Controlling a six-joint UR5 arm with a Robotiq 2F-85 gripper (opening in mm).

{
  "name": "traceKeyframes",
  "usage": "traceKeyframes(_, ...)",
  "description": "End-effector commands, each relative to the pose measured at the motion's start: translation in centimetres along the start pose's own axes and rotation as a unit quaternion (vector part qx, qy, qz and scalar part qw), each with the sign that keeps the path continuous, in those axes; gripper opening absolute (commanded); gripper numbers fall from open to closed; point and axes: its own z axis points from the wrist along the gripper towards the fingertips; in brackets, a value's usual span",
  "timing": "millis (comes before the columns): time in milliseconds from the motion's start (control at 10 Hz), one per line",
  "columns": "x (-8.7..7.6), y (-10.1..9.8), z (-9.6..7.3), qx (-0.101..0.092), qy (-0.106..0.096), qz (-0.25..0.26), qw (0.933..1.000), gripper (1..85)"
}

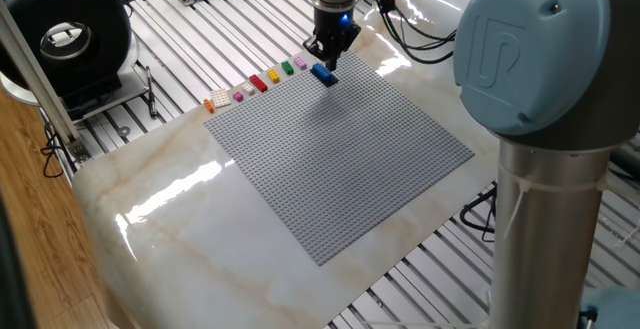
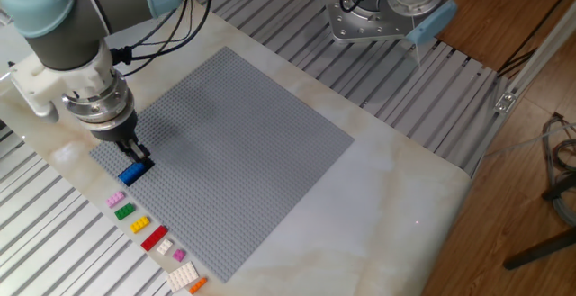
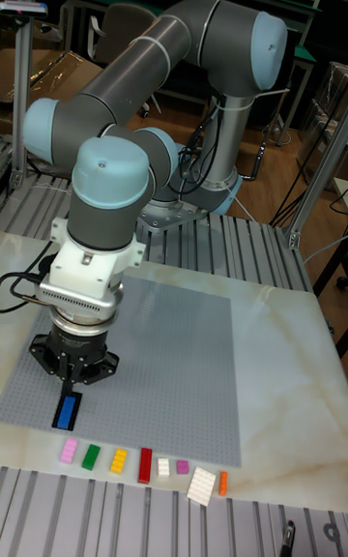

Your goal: Stack small Lego blocks one on top of the other

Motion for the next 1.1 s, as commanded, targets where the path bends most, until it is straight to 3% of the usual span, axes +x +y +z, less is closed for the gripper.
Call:
traceKeyframes(0,-0.1,-2.2,-0.4,0.02,0.016,-0.032,0.9992,1.0)
traceKeyframes(400,-0.4,-5.9,-1.0,0.072,0.028,-0.089,0.993,1.0)
traceKeyframes(1000,-1.4,-7.0,-1.9,0.071,0.029,-0.118,0.9901,1.0)
